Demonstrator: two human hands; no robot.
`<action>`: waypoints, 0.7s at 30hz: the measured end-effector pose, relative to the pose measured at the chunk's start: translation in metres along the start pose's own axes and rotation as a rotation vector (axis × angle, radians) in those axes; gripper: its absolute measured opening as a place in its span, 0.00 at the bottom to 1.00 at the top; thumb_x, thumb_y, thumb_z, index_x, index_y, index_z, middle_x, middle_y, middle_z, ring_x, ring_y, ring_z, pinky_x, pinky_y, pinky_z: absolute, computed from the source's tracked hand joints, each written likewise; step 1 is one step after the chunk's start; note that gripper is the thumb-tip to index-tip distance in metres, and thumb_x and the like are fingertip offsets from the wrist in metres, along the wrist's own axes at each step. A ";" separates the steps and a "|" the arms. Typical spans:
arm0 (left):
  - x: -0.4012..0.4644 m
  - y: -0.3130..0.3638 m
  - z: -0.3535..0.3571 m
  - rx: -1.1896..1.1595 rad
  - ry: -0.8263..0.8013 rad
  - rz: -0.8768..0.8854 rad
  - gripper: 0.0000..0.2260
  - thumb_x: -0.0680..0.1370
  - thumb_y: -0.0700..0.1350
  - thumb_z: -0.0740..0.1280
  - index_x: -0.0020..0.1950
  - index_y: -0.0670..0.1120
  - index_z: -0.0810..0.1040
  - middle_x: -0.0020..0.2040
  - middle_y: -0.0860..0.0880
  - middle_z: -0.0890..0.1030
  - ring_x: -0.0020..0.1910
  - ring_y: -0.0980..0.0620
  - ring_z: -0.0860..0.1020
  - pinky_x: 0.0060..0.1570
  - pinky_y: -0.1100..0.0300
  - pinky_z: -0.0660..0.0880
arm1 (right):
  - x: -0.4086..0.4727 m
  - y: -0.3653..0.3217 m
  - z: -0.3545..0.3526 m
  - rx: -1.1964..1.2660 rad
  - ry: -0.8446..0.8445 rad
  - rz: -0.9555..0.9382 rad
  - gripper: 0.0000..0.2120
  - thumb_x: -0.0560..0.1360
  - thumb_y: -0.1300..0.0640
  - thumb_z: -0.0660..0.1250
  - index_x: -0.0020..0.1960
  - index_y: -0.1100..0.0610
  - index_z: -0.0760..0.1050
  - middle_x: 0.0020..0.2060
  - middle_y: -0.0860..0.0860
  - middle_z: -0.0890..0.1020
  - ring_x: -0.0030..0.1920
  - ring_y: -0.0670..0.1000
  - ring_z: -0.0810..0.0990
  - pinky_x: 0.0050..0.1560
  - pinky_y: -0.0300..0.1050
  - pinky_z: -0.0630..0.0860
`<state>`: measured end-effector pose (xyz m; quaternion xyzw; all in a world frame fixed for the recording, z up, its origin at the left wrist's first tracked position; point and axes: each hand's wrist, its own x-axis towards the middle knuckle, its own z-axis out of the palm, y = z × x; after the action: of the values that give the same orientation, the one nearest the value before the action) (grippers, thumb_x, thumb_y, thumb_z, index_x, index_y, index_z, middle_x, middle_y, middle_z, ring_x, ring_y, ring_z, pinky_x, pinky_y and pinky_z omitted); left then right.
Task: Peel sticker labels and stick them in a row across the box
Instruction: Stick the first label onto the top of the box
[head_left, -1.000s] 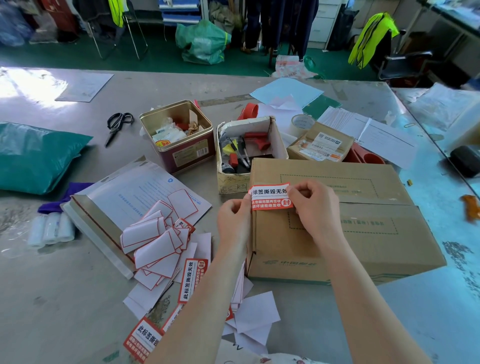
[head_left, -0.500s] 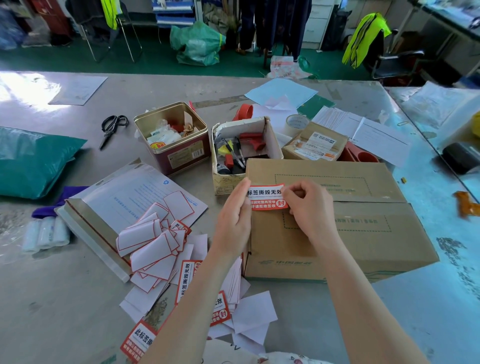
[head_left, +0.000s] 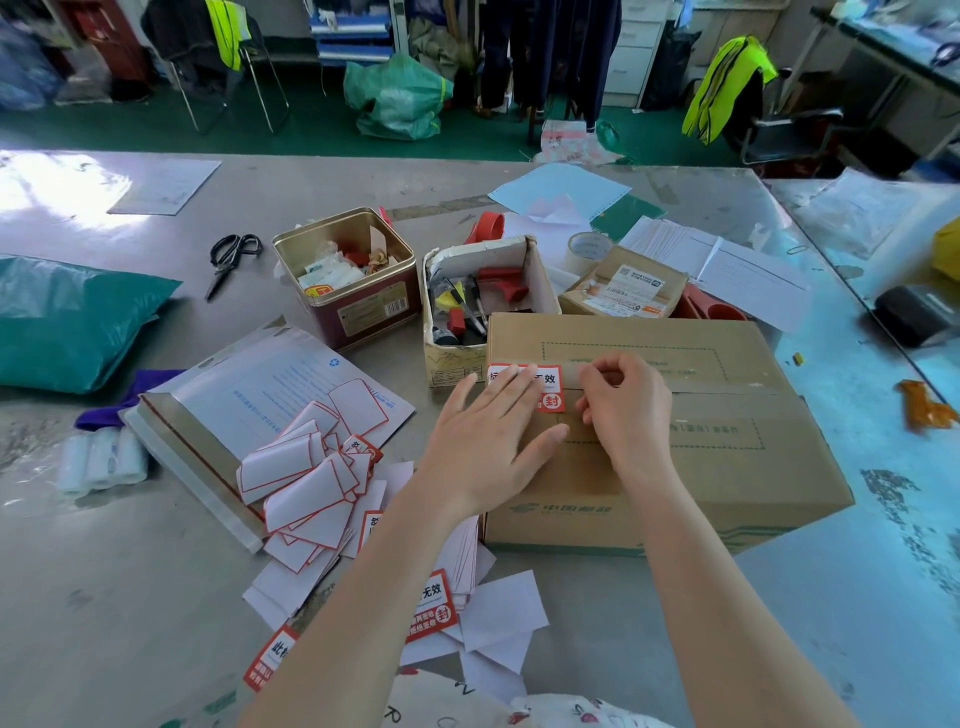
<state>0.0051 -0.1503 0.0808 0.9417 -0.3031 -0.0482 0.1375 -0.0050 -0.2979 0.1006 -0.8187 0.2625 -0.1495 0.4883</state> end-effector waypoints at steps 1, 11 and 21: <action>0.002 0.002 -0.001 0.007 -0.005 0.005 0.31 0.77 0.65 0.40 0.77 0.51 0.50 0.78 0.55 0.50 0.76 0.58 0.45 0.71 0.56 0.36 | 0.000 0.000 -0.001 0.001 0.000 0.002 0.05 0.76 0.59 0.63 0.45 0.58 0.76 0.28 0.52 0.80 0.19 0.39 0.71 0.25 0.25 0.67; 0.010 0.007 -0.010 0.024 -0.063 0.111 0.27 0.80 0.61 0.44 0.76 0.52 0.52 0.78 0.56 0.50 0.76 0.59 0.46 0.74 0.52 0.43 | -0.009 0.003 -0.016 0.023 0.007 0.037 0.06 0.76 0.57 0.62 0.47 0.57 0.77 0.30 0.51 0.80 0.21 0.40 0.72 0.30 0.33 0.69; -0.015 0.001 -0.004 -0.084 0.006 0.131 0.23 0.80 0.59 0.45 0.73 0.54 0.62 0.75 0.57 0.61 0.75 0.60 0.52 0.71 0.56 0.38 | -0.022 0.004 -0.011 -0.004 -0.015 -0.004 0.06 0.76 0.58 0.62 0.46 0.58 0.77 0.31 0.51 0.80 0.22 0.39 0.73 0.26 0.24 0.67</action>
<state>-0.0072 -0.1415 0.0856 0.9134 -0.3615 -0.0489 0.1805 -0.0296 -0.2948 0.1022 -0.8215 0.2573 -0.1437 0.4882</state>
